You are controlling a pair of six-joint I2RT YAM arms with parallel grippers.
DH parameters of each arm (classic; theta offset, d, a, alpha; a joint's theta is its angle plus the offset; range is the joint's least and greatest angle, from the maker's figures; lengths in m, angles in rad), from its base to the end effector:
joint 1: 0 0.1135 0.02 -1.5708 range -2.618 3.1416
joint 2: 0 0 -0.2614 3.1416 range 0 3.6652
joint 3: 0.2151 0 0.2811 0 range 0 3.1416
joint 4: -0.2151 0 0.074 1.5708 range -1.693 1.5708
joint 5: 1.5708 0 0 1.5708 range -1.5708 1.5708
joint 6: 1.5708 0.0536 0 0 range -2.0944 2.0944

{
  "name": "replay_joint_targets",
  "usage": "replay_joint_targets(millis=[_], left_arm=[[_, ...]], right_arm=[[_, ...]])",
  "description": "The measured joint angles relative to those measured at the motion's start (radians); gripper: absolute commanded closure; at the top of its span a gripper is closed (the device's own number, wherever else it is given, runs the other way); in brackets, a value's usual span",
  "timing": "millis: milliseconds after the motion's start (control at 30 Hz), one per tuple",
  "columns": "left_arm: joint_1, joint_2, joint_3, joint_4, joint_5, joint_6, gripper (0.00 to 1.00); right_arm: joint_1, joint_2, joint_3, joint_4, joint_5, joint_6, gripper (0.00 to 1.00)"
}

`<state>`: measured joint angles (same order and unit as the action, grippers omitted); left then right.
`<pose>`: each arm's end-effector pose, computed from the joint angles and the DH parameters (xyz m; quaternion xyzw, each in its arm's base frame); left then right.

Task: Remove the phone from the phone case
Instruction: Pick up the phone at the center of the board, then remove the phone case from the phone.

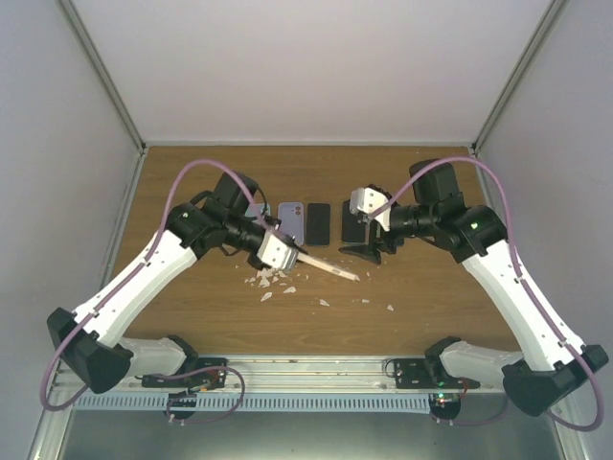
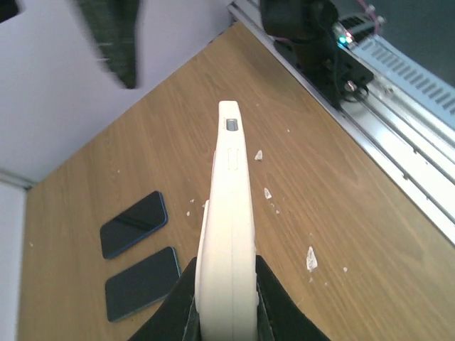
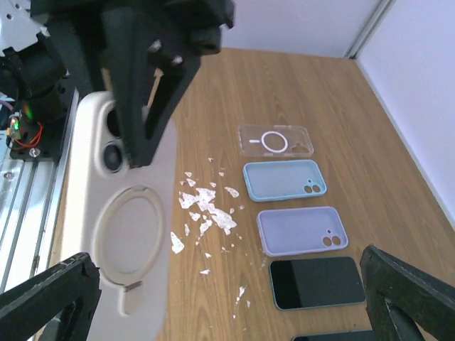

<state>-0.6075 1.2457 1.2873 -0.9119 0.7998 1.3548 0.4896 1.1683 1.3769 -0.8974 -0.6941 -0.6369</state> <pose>0.2081 -0.1915 0.3474 0.7934 0.3701 -0.2251 0.4277 0.2158 0.1538 0.3964 -0.5768 0.6415 0.2772 0.4229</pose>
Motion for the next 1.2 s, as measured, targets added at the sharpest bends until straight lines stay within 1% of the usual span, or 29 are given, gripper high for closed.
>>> replay_joint_targets(millis=[200,300,433,633,833,967,1033,1067,1100,1200], left_arm=[[0.000,0.115,0.154,-0.024,-0.002,-0.238,0.96],[0.000,0.174,0.221,-0.047,-0.002,-0.331,0.96],[0.000,0.235,0.267,-0.069,-0.011,-0.431,0.96],[0.000,0.262,0.272,-0.089,-0.018,-0.519,0.96],[0.000,0.293,0.333,-0.114,-0.020,-0.571,0.96],[0.000,0.302,0.345,-0.117,-0.021,-0.593,0.95],[0.000,0.304,0.345,-0.118,-0.023,-0.604,0.90],[0.000,0.304,0.345,-0.117,-0.024,-0.609,0.87],[0.000,0.304,0.346,-0.116,-0.025,-0.605,0.81],[0.000,0.304,0.346,-0.105,-0.026,-0.626,0.63]], right_arm=[[0.004,-0.002,-0.024,-0.025,0.027,-0.041,0.00],[0.005,0.011,-0.025,-0.049,0.045,-0.065,0.07],[0.006,0.025,-0.026,-0.073,0.056,-0.071,0.26],[0.018,0.083,-0.031,-0.078,0.077,-0.043,0.44],[0.045,0.118,-0.031,-0.079,0.101,-0.017,0.61],[0.074,0.137,-0.031,-0.079,0.122,0.000,0.83],[0.079,0.141,-0.031,-0.078,0.129,0.005,0.93],[0.080,0.141,-0.031,-0.077,0.130,0.007,0.97],[0.080,0.141,-0.031,-0.079,0.128,0.016,0.99],[0.080,0.141,-0.030,-0.082,0.126,0.026,1.00]])
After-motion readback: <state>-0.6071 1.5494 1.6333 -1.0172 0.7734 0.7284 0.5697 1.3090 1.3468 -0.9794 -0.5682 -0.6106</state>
